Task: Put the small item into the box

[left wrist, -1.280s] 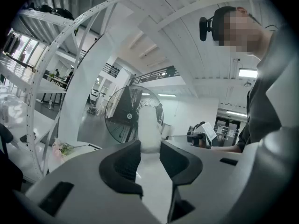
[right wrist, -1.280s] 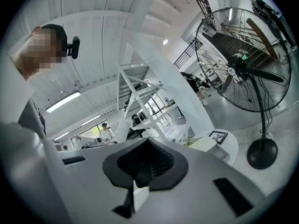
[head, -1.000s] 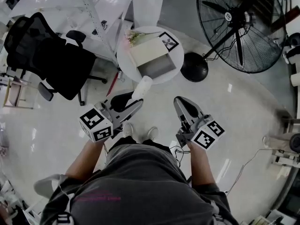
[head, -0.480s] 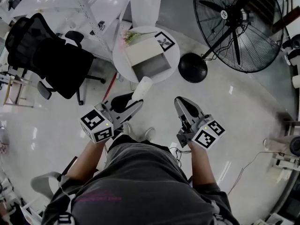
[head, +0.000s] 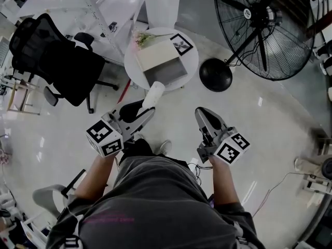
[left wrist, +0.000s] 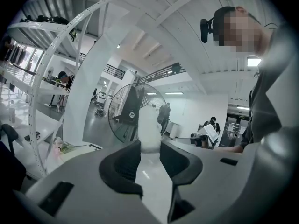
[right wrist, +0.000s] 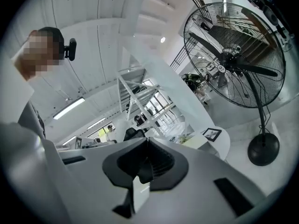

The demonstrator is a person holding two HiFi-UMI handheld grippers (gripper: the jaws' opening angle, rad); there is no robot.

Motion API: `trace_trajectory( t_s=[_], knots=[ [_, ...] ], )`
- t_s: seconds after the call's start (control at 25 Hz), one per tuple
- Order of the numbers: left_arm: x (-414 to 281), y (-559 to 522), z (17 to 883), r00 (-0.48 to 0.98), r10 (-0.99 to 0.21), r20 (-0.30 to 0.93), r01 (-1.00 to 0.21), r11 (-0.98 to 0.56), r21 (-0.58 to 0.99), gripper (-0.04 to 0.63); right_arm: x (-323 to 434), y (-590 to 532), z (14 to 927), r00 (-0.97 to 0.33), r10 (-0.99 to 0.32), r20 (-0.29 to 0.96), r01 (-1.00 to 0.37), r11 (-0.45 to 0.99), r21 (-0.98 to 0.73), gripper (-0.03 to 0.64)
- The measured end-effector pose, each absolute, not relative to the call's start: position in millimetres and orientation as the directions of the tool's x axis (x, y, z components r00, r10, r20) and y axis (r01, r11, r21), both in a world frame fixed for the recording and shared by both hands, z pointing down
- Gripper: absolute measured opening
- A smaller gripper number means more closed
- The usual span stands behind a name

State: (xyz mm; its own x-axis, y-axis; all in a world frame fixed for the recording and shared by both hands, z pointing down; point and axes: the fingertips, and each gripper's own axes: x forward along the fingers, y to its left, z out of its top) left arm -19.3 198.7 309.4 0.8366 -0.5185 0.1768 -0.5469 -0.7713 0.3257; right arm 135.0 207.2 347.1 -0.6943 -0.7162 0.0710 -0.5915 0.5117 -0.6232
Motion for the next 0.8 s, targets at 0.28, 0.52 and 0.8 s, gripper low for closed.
trace_trajectory(
  t_s=[0.28, 0.52, 0.8],
  knots=[
    [-18, 189, 313, 0.823, -0.536, 0.188, -0.567, -0.756, 0.327, 0.137, 142, 198, 354, -0.701, -0.709, 0.073, -0.580, 0.507, -0.638, 0.023],
    [-20, 173, 318, 0.825, -0.534, 0.185, -0.563, -0.753, 0.341, 0.137, 143, 184, 358, -0.696, -0.713, 0.086, -0.588, 0.497, -0.637, 0.023],
    [-26, 133, 326, 0.841, -0.513, 0.171, -0.538, -0.767, 0.350, 0.137, 140, 154, 364, -0.671, -0.734, 0.107, -0.616, 0.472, -0.630, 0.023]
  ],
)
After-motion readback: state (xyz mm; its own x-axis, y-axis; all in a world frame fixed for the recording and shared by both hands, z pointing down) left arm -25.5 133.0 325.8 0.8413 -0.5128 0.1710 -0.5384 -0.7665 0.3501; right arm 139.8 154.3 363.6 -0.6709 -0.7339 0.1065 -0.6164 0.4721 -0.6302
